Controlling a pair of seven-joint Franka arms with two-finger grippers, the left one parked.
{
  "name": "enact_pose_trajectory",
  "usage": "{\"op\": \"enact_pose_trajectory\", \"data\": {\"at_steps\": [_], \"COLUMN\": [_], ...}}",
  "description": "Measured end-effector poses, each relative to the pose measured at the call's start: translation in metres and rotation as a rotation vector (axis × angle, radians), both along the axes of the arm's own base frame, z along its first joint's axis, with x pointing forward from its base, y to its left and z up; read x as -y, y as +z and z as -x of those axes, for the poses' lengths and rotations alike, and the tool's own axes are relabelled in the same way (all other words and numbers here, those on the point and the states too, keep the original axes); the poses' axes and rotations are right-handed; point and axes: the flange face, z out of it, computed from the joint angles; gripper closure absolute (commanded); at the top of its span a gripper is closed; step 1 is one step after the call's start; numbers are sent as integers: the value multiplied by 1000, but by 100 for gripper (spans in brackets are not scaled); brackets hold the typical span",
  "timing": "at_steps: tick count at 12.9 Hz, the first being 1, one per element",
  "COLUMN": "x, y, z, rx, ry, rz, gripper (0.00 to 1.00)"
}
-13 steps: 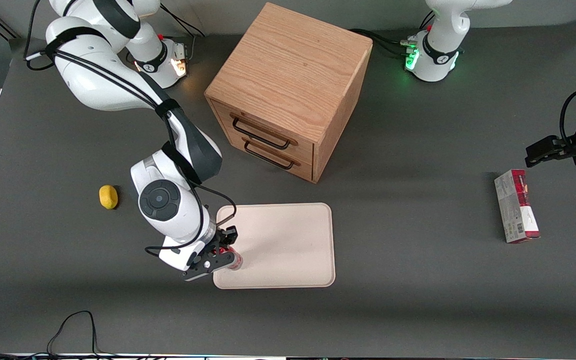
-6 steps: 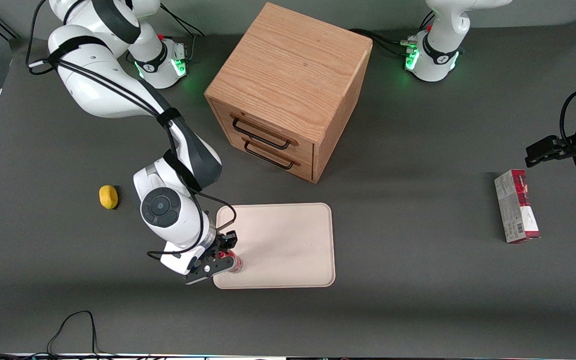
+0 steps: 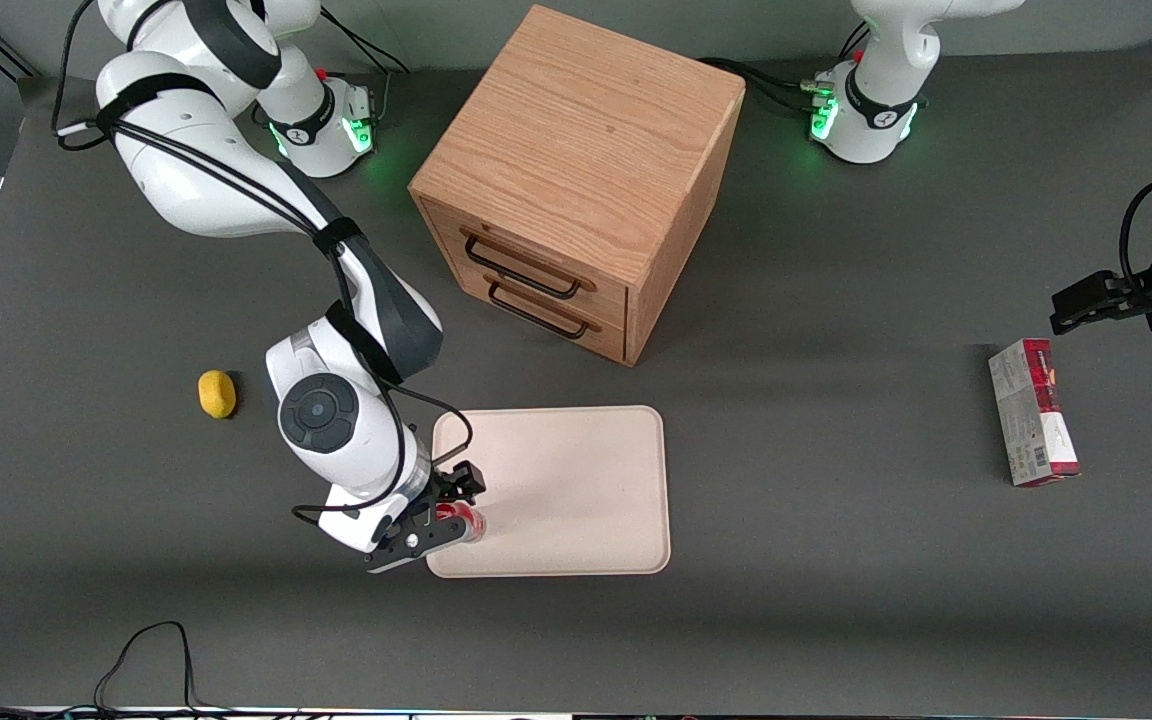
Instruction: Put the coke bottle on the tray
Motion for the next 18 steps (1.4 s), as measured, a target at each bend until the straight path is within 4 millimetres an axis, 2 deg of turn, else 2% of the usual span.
{"op": "enact_pose_trajectory", "data": {"at_steps": [2, 4, 6, 7, 9, 12, 14, 15, 16, 18], "x": [9, 24, 61, 86, 138, 211, 257, 270, 274, 272], "y": [18, 56, 102, 124, 163, 199, 222, 235, 248, 260], "z": [-3, 1, 16, 29, 70, 145, 187, 203, 215, 222], "rx": [17, -3, -44, -61, -75, -86, -115, -125, -125, -117], "ry": [-20, -68, -165, -217, -298, -381, -415, -419, -417, -411], "rz": [-7, -53, -109, -123, -102, -48, -37, -38, -40, -40], "gripper": [0, 0, 0, 0, 0, 0, 0, 0, 0, 0]}}
